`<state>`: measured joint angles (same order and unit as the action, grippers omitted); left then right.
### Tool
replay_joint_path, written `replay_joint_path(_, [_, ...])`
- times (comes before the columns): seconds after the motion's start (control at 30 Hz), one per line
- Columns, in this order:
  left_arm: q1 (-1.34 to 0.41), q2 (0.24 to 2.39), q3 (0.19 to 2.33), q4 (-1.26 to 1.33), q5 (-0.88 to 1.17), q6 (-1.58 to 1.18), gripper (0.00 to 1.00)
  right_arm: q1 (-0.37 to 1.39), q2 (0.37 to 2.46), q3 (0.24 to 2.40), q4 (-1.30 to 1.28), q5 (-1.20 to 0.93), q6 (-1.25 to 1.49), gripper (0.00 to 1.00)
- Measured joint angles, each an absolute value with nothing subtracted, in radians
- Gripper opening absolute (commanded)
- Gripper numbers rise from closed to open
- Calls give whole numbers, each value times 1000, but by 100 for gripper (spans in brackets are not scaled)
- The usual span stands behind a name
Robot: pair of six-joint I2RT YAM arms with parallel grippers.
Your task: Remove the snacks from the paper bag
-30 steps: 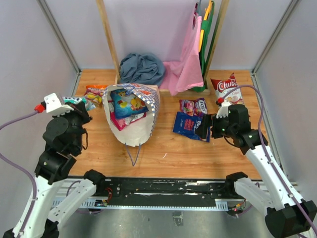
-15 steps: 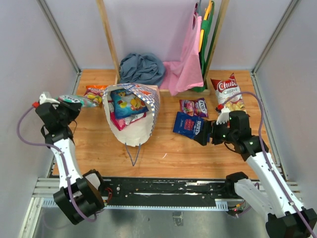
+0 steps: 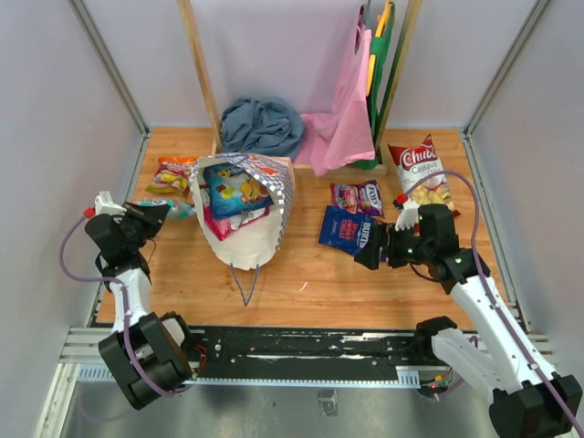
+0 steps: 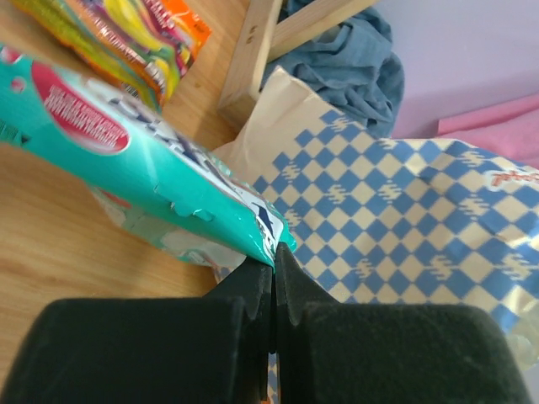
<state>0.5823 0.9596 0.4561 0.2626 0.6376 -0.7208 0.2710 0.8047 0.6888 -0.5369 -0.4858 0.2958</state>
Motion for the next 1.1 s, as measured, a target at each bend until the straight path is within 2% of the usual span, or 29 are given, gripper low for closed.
replay_joint_path(0.17, [583,1042,417,348,607,-779,1,271,815,688,-522,-494,297,99])
replay_joint_path(0.47, [585,1189,553,414,459,-764,0,271,837,663,-486,-509,301,99])
replay_joint_path(0.7, [586,1307,263,613,421,-821,0,271,850,651,-469,-532,318,99])
replay_joint_path(0.73, [586,1331,233,628,421,-827,4,271,849,651,-469,-532,318,99])
replay_joint_path(0.9, [586,1368,168,649,442,-841,76,271,838,651,-477,-531,314,99])
replay_joint_path(0.97, [586,1330,173,652,451,-839,98,271,836,651,-476,-532,314,99])
replay_joint_path(1.1, [587,1154,199,542,418,-775,100,271,836,643,-472,-532,315,99])
